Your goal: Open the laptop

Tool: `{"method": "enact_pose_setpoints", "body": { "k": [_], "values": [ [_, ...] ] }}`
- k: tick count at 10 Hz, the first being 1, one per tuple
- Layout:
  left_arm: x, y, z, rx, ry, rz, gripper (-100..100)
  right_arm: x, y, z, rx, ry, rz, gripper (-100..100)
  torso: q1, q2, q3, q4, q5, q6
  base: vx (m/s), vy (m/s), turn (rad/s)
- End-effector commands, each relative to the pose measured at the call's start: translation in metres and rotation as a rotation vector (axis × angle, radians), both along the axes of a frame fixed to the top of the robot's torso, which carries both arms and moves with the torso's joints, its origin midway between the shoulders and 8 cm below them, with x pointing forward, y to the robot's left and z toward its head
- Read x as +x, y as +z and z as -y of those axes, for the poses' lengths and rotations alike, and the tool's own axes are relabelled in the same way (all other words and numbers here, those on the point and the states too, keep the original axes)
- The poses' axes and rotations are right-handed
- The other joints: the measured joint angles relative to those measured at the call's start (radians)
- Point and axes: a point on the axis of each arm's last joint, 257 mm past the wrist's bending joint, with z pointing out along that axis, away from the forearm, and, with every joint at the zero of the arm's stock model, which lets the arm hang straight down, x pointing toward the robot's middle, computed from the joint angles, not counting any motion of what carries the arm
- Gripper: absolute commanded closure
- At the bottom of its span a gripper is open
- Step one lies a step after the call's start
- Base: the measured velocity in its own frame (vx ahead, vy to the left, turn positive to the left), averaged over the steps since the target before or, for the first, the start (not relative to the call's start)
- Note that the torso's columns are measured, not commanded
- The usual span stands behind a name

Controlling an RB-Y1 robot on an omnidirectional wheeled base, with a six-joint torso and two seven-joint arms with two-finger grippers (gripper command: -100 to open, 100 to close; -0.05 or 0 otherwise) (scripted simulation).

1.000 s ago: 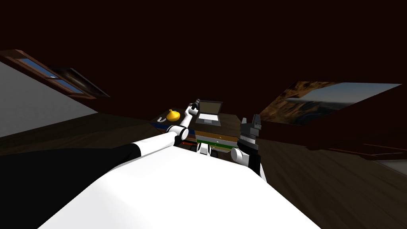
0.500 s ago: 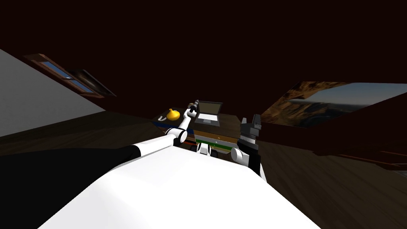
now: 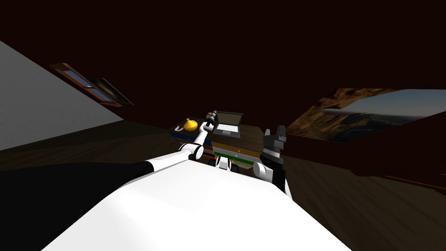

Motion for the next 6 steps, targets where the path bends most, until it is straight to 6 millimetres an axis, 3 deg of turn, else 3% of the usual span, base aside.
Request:
{"method": "enact_pose_setpoints", "body": {
  "k": [1, 2, 3, 4, 6],
  "values": [
    [-0.007, -0.005, -0.005, 0.002, -0.009, 0.025, 100, 0.000, 0.000, 0.000, 0.000, 0.000, 0.000, 0, -0.001, -0.001, 0.000, 0.001, -0.001, 0.002, -0.001, -0.025, 0.003],
    [-0.016, -0.012, -0.011, 0.002, -0.011, 0.040, 100, 0.000, 0.000, 0.000, 0.000, 0.000, 0.000, 0, -0.002, -0.002, -0.001, 0.003, -0.002, 0.005, -0.011, -0.034, 0.069],
    [-0.018, -0.007, -0.008, 0.004, -0.022, 0.064, 100, 0.000, 0.000, 0.000, 0.000, 0.000, 0.000, 0, -0.004, 0.000, 0.000, 0.002, -0.002, 0.003, -0.013, -0.040, 0.074],
    [-0.025, -0.017, -0.016, 0.003, -0.018, 0.065, 100, 0.000, 0.000, 0.000, 0.000, 0.000, 0.000, 0, -0.004, 0.000, 0.000, 0.003, -0.002, 0.004, -0.015, -0.038, 0.100],
    [-0.029, -0.008, -0.011, 0.007, -0.035, 0.102, 100, 0.000, 0.000, 0.000, 0.000, 0.000, 0.000, 0, -0.003, 0.001, 0.001, 0.003, -0.002, 0.004, -0.004, -0.053, 0.013]
  ]
}}
